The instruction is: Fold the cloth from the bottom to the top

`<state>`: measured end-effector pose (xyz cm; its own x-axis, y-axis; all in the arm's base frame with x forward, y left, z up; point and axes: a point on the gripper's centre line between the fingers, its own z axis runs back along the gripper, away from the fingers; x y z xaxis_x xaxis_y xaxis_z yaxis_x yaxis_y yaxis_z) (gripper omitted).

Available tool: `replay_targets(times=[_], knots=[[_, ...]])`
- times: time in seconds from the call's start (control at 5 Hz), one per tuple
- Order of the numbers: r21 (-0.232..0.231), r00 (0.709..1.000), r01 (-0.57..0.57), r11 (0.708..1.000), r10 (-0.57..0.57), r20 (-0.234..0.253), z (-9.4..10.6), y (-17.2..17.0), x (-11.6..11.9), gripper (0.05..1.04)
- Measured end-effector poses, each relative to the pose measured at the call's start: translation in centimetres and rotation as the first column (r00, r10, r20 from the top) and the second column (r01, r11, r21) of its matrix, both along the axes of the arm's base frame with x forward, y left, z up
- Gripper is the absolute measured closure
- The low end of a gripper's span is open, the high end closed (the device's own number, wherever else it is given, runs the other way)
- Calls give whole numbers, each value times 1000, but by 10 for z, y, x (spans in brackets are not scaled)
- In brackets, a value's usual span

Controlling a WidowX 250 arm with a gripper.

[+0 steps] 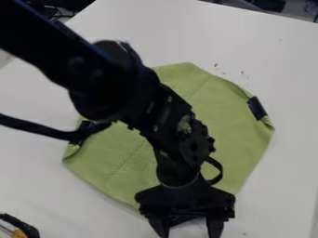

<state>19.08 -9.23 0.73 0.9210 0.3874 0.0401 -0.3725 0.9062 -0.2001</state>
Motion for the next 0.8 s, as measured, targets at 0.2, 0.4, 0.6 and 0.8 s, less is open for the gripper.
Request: replay_targets(times=[0.2,0.4,0.6,0.8], knots=[[-8,1000,5,1000,-5,-5,-2,1,8,81],[4,999,27,1000,-27,-28,-3,8,14,81],[30,997,66,997,-65,-40,-3,11,19,133],[43,996,74,996,-72,-43,-4,14,19,394]])
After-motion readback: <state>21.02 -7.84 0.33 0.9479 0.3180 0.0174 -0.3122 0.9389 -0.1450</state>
